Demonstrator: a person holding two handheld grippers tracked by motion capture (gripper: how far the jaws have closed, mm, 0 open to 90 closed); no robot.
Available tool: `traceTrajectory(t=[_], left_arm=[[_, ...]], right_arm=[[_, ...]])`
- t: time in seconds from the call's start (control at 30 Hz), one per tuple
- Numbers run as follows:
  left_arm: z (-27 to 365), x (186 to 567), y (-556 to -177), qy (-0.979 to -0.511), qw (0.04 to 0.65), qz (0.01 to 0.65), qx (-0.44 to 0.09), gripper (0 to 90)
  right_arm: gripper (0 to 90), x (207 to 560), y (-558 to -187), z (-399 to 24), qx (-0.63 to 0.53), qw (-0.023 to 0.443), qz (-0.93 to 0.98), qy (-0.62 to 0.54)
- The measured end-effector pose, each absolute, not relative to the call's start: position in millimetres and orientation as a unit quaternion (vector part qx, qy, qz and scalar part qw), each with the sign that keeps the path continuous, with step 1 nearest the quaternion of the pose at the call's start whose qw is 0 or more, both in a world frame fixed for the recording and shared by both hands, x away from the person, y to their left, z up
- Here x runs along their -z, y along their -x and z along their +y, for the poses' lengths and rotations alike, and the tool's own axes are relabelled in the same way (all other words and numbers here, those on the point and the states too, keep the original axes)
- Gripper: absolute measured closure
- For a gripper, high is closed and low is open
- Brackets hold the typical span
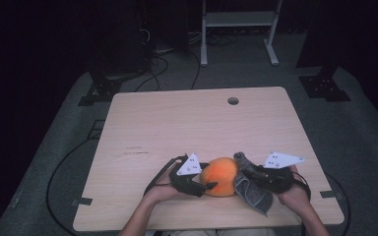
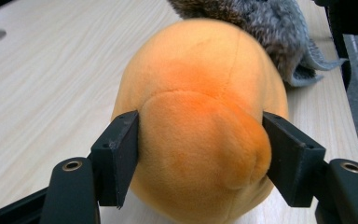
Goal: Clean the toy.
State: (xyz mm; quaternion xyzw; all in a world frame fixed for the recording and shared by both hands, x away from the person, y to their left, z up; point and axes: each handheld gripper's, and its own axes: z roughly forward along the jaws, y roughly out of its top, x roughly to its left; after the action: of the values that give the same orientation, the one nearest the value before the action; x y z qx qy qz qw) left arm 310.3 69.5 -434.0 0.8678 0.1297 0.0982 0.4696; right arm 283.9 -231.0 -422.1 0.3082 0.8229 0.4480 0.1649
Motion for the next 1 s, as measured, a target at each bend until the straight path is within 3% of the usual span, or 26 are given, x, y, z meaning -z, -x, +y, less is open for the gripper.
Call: traceTrajectory(t=[0.07,0.17,0.27,0.33,0.43,0.57,0.63,0.73,0.83,1.0], left_arm=[[72,434,-312,-0.866,0.473,0.137,-0.092,31.9],[70,429,-313,-0.86,0.483,0.144,-0.083,18.1],[58,426,-313,-0.851,0.492,0.166,-0.083,13.1],[46,430,-309,-0.861,0.471,0.159,-0.114,16.9],[39,430,-302,-0.848,0.486,0.141,-0.158,30.8],[39,427,-299,-0.834,0.5,0.095,-0.213,33.8],[43,426,-301,-0.838,0.5,0.102,-0.192,27.9],[58,420,-310,-0.818,0.544,0.152,-0.108,18.3],[64,422,-317,-0.819,0.53,0.198,-0.096,18.9],[63,430,-319,-0.83,0.512,0.209,-0.073,19.5]], right_arm=[[72.2,424,-284,-230,-0.447,0.163,0.823,-0.312],[72.3,421,-283,-223,-0.444,0.174,0.823,-0.308],[72.6,418,-281,-219,-0.446,0.169,0.827,-0.298],[72.8,418,-280,-218,-0.44,0.169,0.831,-0.297],[73.1,420,-281,-224,-0.432,0.17,0.83,-0.309],[73.3,414,-282,-229,-0.45,0.176,0.816,-0.317],[73.3,414,-282,-225,-0.45,0.182,0.815,-0.315],[73.1,415,-279,-215,-0.452,0.171,0.824,-0.295],[72.8,415,-273,-208,-0.457,0.16,0.834,-0.265],[72.2,427,-279,-219,-0.437,0.152,0.839,-0.287]])
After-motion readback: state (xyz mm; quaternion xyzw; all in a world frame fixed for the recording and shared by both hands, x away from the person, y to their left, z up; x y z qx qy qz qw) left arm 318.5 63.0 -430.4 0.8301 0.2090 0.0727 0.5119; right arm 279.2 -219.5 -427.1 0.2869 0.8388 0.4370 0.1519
